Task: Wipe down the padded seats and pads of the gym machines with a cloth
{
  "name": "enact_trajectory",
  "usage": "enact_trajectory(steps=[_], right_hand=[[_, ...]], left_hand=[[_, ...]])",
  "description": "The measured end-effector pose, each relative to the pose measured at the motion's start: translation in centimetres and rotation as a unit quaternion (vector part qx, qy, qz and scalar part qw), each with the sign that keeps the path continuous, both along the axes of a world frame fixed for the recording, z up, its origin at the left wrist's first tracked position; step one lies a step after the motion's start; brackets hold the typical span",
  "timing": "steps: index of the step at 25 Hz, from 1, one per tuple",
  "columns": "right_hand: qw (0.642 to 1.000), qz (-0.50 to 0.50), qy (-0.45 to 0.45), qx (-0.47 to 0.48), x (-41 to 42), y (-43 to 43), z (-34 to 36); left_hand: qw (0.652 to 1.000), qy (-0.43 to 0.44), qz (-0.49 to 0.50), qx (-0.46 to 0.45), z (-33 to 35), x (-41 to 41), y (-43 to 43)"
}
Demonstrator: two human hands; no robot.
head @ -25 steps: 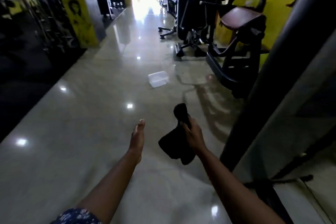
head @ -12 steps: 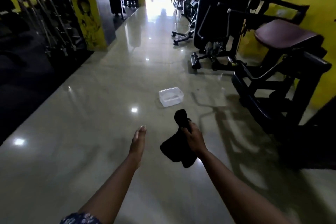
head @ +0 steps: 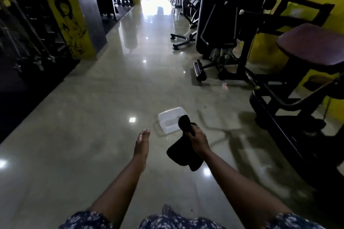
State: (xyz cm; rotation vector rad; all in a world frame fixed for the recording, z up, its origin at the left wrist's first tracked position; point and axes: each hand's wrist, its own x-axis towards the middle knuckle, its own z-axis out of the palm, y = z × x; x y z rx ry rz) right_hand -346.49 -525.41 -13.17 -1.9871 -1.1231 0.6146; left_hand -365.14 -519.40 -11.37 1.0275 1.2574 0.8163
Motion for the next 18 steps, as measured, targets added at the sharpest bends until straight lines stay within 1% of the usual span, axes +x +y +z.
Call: enact_trajectory(steps=[4, 9, 12, 14, 16, 18], right_hand=[[0.999, 0.012, -0.032, -0.005, 5.6, 12.4, 0.4], [0.999, 0.0, -0.033, -0.02, 11.8, 26.3, -0.1], [0.999, -0.022, -0.033, -0.025, 14.7, 34.5, -1.5], [0.997, -0.049, -0.033, -0.055, 16.3, 38.9, -2.6], [0.992, -0.082, -0.008, -0.091, 17.9, 42.1, -3.5], [0.988, -0.117, 0.016, -0.095, 19.5, 44.0, -4.0]], left_hand=[[1.0, 0.003, 0.007, -0.018, 0.8, 5.6, 11.4], [0.999, -0.003, -0.003, -0.032, -0.1, 12.0, 24.6], [0.999, -0.004, -0.038, -0.029, -1.2, 16.3, 32.7], [0.997, 0.008, -0.074, -0.026, -2.0, 18.8, 37.3], [0.993, 0.031, -0.115, -0.027, -2.9, 21.3, 41.6], [0.986, 0.045, -0.156, -0.028, -3.7, 24.0, 45.1]])
